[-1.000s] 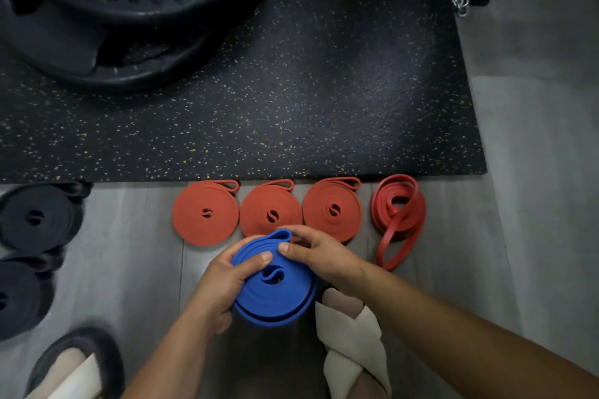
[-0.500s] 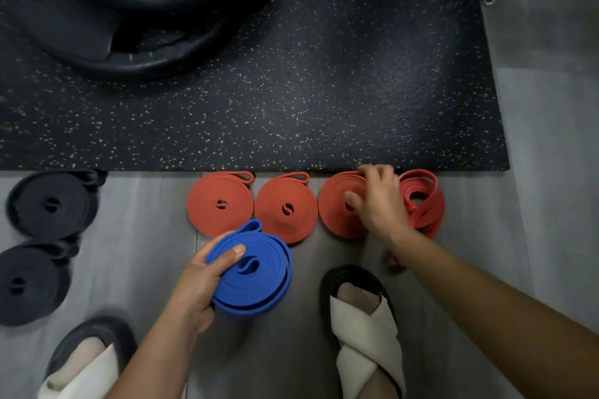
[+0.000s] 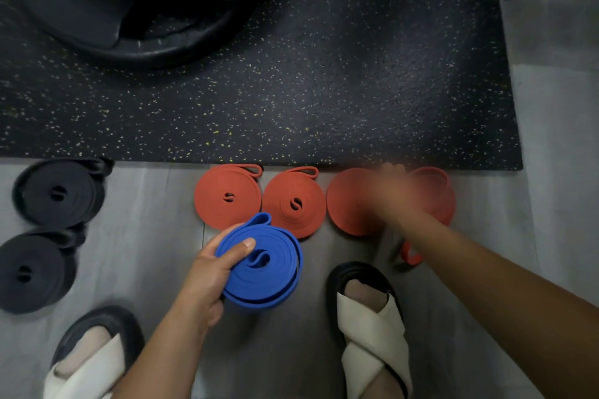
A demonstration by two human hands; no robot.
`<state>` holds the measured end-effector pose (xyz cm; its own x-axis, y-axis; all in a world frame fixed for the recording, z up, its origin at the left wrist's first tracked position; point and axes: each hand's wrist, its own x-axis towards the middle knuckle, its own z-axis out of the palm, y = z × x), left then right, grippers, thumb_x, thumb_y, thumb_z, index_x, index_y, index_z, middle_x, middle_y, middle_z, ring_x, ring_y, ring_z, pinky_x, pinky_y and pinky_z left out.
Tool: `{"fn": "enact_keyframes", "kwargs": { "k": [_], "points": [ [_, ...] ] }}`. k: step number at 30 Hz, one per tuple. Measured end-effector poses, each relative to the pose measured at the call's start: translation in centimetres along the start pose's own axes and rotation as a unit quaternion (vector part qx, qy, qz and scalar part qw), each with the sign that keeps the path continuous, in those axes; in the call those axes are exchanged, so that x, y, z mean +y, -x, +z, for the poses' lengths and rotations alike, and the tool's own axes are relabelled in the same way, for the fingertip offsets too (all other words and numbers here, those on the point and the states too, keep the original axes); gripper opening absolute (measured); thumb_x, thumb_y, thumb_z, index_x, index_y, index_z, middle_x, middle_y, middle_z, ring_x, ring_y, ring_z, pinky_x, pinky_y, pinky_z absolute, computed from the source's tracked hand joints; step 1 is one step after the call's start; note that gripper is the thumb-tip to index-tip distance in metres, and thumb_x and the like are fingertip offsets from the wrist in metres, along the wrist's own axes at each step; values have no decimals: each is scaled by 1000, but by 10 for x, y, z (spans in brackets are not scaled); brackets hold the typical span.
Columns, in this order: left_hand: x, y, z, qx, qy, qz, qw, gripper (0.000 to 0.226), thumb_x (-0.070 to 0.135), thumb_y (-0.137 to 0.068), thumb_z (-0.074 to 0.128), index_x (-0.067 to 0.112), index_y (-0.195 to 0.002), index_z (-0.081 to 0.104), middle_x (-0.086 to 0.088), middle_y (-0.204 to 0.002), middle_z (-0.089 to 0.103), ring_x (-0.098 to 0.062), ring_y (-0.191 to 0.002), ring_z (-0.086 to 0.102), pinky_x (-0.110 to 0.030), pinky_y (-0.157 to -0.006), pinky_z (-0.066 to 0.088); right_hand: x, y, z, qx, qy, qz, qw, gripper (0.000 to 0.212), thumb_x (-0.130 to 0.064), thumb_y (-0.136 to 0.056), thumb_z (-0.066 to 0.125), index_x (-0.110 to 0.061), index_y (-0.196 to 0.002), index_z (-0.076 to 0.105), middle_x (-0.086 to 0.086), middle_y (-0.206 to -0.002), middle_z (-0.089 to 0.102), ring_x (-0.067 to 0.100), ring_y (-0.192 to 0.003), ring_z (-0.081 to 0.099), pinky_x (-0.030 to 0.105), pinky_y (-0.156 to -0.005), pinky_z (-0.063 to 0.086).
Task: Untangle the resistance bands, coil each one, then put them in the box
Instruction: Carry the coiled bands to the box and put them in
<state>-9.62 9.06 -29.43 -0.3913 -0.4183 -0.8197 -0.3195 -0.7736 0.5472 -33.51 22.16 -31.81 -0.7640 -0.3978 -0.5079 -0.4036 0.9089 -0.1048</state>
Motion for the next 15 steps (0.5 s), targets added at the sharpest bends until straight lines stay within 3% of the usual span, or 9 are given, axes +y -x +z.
{"fn": "enact_keyframes", "kwargs": {
  "k": [5,9,15],
  "points": [
    [-13,2,8,3,-13,-12,1000,34,1,-79,63,9,-111,63,-11,-88,72,-18,-70,69,-26,-60,57,4,-5,4,-33,-33,48,998,47,-32,-94,49,4,-123,40,29,-130,37,46,-120,39,43,-102,30],
    [-19,3,15,12,-8,-21,1000,33,-2,-79,63,9,-110,62,-7,-80,73,-15,-65,69,-24,-55,56,4,-7,-1,-68,-37,66,995,49,-36,-95,45,2,-124,45,30,-131,38,45,-121,40,39,-103,31],
    [-17,6,18,11,-7,-29,1000,35,0,-78,64,10,-112,62,-11,-87,72,-18,-69,70,-25,-59,57,9,1,-3,-64,-79,30,994,40,-34,-95,45,0,-115,49,25,-125,43,40,-120,40,36,-98,31]
  ]
}}
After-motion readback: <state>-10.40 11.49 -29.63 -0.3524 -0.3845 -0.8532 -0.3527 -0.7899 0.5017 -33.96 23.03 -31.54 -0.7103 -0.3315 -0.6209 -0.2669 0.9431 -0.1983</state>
